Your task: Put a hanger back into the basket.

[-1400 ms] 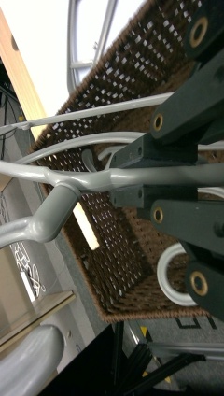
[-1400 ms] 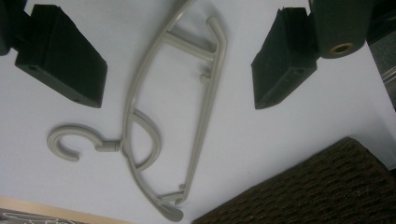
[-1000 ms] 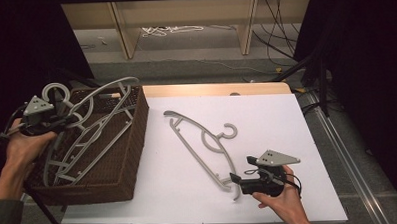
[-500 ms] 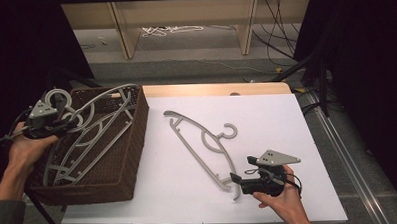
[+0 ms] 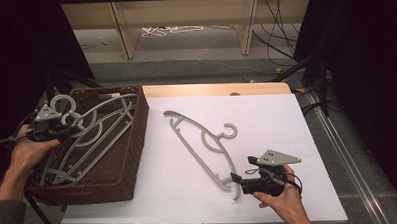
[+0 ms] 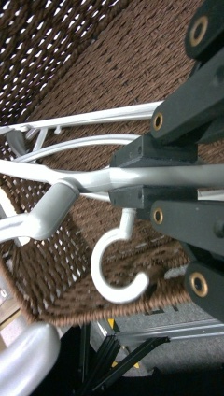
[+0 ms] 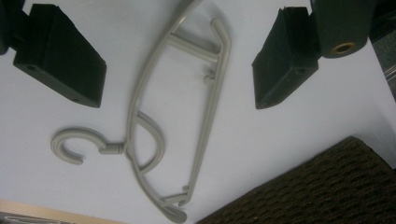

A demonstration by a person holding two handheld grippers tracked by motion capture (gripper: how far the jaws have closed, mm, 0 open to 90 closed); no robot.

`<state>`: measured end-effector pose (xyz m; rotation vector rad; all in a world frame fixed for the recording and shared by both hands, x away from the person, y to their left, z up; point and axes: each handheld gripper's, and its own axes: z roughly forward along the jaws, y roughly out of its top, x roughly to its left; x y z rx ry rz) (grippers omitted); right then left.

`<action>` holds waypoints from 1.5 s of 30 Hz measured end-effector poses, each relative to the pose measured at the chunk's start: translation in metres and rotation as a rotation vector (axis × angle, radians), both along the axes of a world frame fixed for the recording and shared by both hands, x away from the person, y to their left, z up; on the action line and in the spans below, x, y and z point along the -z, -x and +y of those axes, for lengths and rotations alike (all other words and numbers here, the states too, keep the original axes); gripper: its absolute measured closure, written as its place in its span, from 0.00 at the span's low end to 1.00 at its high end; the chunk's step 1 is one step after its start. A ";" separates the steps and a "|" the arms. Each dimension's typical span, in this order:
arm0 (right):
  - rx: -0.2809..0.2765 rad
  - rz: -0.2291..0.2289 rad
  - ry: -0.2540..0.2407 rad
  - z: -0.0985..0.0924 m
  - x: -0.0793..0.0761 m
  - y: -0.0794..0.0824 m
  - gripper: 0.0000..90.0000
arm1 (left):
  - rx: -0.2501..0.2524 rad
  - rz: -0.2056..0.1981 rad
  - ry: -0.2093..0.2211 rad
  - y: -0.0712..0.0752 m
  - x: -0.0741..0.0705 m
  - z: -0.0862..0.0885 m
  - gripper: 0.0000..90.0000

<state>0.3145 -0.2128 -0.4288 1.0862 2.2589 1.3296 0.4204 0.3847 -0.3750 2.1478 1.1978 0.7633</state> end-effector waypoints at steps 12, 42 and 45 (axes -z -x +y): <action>-0.001 0.001 0.002 0.000 0.000 0.000 0.21 | -0.026 0.078 0.017 -0.010 0.026 -0.008 0.90; 0.001 0.006 0.001 0.000 0.002 0.000 0.20 | -0.200 -0.035 0.119 0.010 0.001 -0.014 0.48; 0.002 0.006 -0.010 0.000 0.002 -0.001 0.20 | -0.207 -0.086 0.199 0.019 -0.011 -0.026 0.43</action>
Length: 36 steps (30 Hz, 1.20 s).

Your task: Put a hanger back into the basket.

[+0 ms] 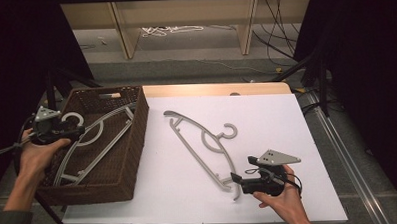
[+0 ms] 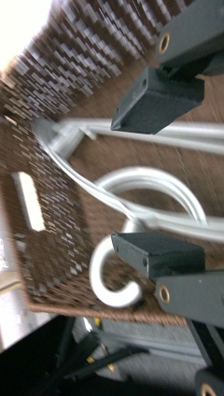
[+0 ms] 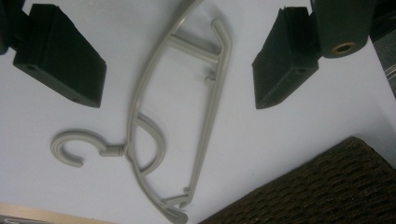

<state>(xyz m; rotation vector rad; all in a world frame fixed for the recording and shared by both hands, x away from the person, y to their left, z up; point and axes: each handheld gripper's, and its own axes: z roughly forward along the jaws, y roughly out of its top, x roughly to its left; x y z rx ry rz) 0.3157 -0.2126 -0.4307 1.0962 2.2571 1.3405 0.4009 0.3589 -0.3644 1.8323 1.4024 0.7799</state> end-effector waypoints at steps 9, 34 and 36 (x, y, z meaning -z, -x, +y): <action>0.008 -0.007 0.013 -0.002 -0.001 0.000 0.20 | 0.103 -0.096 0.138 0.024 -0.019 -0.046 0.30; 0.011 0.005 -0.029 -0.004 0.002 -0.002 0.19 | 0.387 -0.226 0.276 0.068 0.002 -0.152 0.18; 0.021 -0.007 -0.028 -0.004 0.002 -0.002 0.19 | 0.407 -0.229 0.269 0.071 0.005 -0.157 0.18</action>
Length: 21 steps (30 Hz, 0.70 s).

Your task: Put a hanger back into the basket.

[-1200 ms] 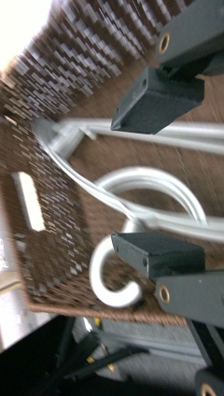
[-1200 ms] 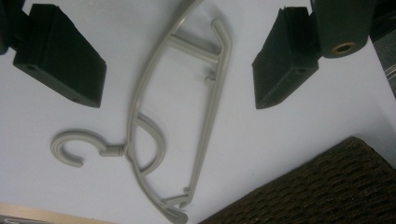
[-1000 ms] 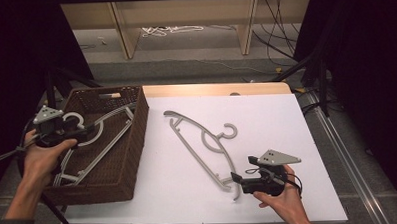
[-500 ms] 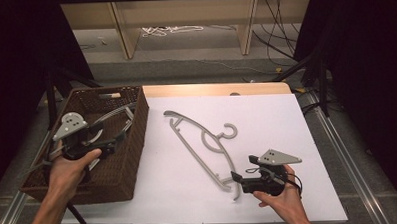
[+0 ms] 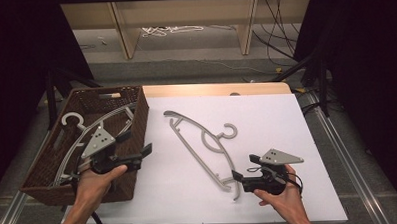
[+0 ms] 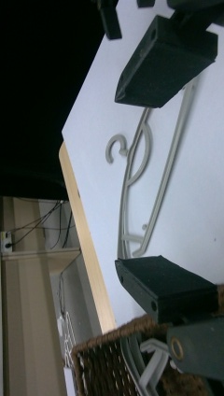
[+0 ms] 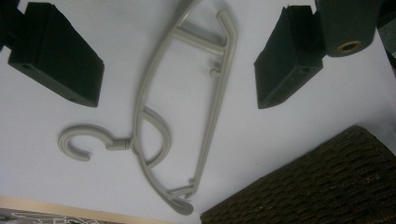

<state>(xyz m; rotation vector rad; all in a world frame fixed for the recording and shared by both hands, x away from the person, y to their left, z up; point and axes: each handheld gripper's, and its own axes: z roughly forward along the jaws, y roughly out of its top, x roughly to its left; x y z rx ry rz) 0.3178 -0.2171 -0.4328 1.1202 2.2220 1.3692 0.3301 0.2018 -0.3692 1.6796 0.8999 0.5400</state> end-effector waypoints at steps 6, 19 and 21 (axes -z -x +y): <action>0.000 0.000 -0.005 -0.001 0.001 -0.001 0.18 | 0.049 -0.032 -0.048 0.013 0.010 -0.019 0.18; -0.009 -0.004 0.000 0.001 0.003 0.000 0.18 | 0.089 -0.022 -0.053 0.023 0.046 -0.036 0.18; -0.015 -0.004 0.004 0.002 0.003 0.000 0.18 | 0.097 -0.018 -0.073 0.024 0.051 -0.037 0.18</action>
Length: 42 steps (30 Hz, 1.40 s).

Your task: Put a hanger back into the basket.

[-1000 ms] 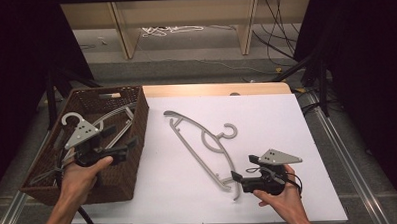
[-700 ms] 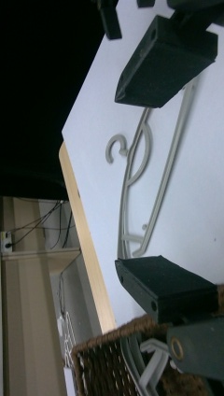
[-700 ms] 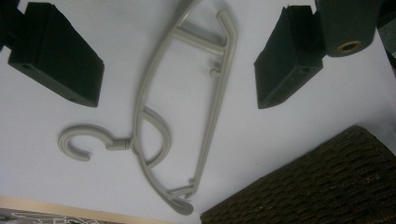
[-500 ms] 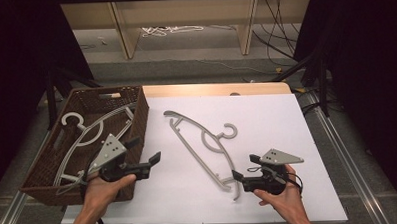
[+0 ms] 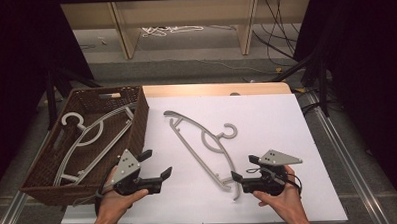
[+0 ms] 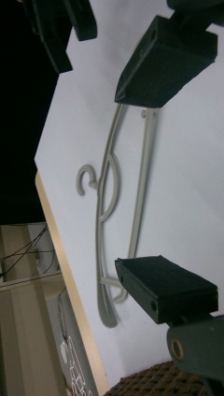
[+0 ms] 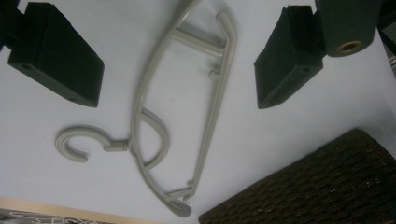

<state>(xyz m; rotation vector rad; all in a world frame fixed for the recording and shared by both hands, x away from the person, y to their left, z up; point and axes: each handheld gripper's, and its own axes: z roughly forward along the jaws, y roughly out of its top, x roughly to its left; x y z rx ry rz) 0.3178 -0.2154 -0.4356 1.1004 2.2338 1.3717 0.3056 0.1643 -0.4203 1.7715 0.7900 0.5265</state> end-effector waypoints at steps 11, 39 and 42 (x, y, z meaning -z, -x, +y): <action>0.007 -0.020 0.033 0.002 0.001 -0.010 0.19 | 0.012 0.023 -0.009 0.003 0.015 -0.001 0.18; -0.108 0.161 0.357 0.036 0.021 -0.104 0.46 | 0.038 0.030 -0.011 0.003 0.018 -0.002 0.18; -0.096 0.206 0.376 0.041 0.024 -0.108 0.49 | 0.042 0.032 -0.010 0.003 0.018 -0.003 0.18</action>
